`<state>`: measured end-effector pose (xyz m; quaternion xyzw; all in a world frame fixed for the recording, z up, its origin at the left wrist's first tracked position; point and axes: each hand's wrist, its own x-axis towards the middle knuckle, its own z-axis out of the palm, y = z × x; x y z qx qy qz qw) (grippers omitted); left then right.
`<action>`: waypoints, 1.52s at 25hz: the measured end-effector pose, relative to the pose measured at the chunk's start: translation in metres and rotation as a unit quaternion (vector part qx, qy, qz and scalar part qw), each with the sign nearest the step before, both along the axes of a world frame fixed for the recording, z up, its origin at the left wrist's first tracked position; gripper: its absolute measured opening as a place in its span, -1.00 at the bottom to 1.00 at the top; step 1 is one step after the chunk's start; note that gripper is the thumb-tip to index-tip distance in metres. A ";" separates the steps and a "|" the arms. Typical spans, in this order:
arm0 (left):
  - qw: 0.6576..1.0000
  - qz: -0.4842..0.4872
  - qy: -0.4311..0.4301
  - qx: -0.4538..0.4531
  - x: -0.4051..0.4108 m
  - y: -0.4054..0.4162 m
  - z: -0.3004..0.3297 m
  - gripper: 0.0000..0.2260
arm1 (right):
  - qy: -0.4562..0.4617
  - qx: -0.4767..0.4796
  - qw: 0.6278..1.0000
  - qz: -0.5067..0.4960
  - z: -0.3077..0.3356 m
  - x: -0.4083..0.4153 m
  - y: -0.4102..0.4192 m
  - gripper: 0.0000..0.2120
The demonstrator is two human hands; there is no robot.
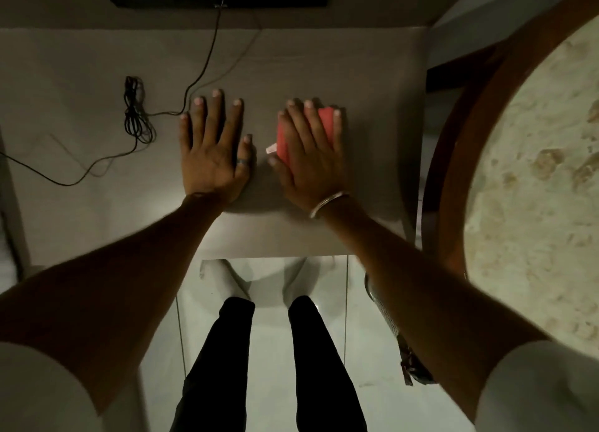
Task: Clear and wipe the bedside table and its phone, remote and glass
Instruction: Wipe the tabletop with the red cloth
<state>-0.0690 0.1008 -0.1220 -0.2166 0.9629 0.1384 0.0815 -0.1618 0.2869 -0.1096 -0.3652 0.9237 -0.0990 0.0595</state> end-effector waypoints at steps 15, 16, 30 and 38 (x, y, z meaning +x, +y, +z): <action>1.000 -0.003 0.008 0.008 0.001 -0.005 -0.002 -0.43 | 0.025 0.052 0.991 -0.121 0.000 -0.127 0.020 -0.30; 1.000 -0.004 0.009 0.005 0.003 -0.004 -0.003 -0.43 | 0.020 0.048 0.968 -0.244 0.001 -0.128 0.022 -0.28; 0.999 -0.020 0.033 -0.026 0.006 -0.002 -0.004 -0.44 | 0.025 0.028 0.985 -0.170 -0.003 0.037 0.067 -0.37; 1.000 -0.015 -0.009 -0.014 0.067 0.015 0.007 -0.42 | -0.019 0.020 0.997 -0.067 -0.004 0.104 0.109 -0.36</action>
